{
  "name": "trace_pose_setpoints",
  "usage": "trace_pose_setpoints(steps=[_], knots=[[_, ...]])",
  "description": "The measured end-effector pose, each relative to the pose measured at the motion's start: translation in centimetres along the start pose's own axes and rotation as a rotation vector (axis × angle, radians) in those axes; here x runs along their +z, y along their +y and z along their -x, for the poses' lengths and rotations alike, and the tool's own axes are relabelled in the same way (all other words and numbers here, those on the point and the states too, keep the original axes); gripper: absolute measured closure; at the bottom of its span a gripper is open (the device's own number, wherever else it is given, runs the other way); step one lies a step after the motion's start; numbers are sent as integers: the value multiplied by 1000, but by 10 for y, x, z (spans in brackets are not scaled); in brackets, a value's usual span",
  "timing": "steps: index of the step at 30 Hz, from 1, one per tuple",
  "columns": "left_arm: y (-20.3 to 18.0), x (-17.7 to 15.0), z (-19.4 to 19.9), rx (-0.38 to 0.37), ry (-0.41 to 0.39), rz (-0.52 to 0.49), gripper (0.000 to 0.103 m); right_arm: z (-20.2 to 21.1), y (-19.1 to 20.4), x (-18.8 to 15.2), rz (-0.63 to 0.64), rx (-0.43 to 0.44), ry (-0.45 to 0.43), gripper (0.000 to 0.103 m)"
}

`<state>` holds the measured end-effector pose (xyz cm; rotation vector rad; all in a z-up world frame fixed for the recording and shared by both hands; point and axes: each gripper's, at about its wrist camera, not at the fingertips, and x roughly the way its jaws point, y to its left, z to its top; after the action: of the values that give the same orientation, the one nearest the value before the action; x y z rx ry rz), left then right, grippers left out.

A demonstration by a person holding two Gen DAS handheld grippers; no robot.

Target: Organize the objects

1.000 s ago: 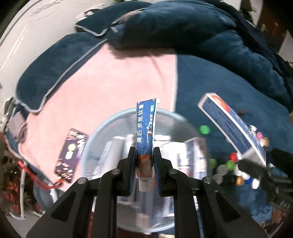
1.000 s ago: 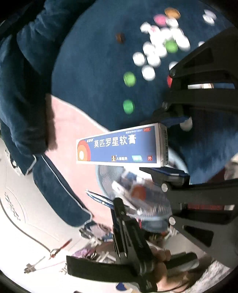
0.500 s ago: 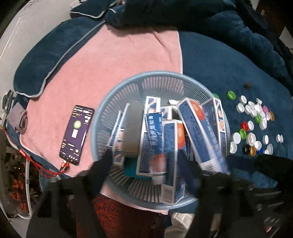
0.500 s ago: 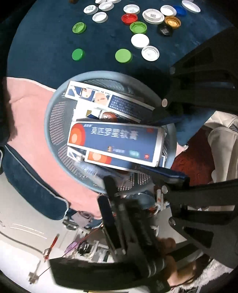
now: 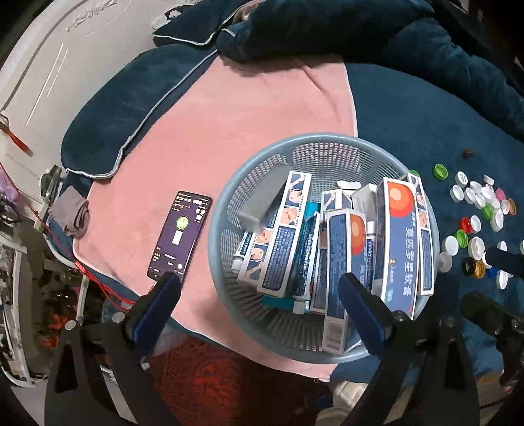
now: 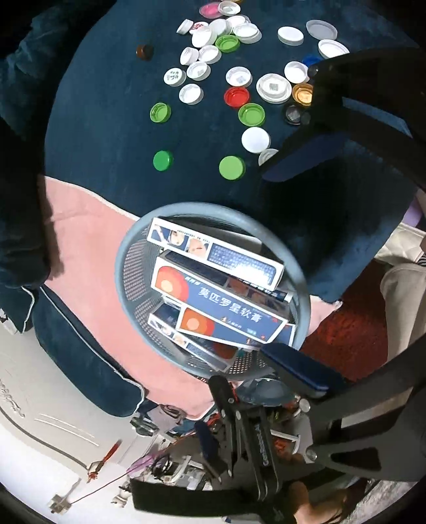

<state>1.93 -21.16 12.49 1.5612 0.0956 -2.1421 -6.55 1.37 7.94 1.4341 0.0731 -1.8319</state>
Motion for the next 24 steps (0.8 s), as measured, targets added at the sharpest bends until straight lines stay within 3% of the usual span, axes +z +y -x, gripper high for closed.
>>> trace_pose_setpoints(steps=[12,24], knots=[[-4,-6,4,13,6,1,5,4,-1,-4,-3,0,-5,3],[-9,-7,12,-26,-6,28,5,9,-3,-5,-10,-4,-17,3]])
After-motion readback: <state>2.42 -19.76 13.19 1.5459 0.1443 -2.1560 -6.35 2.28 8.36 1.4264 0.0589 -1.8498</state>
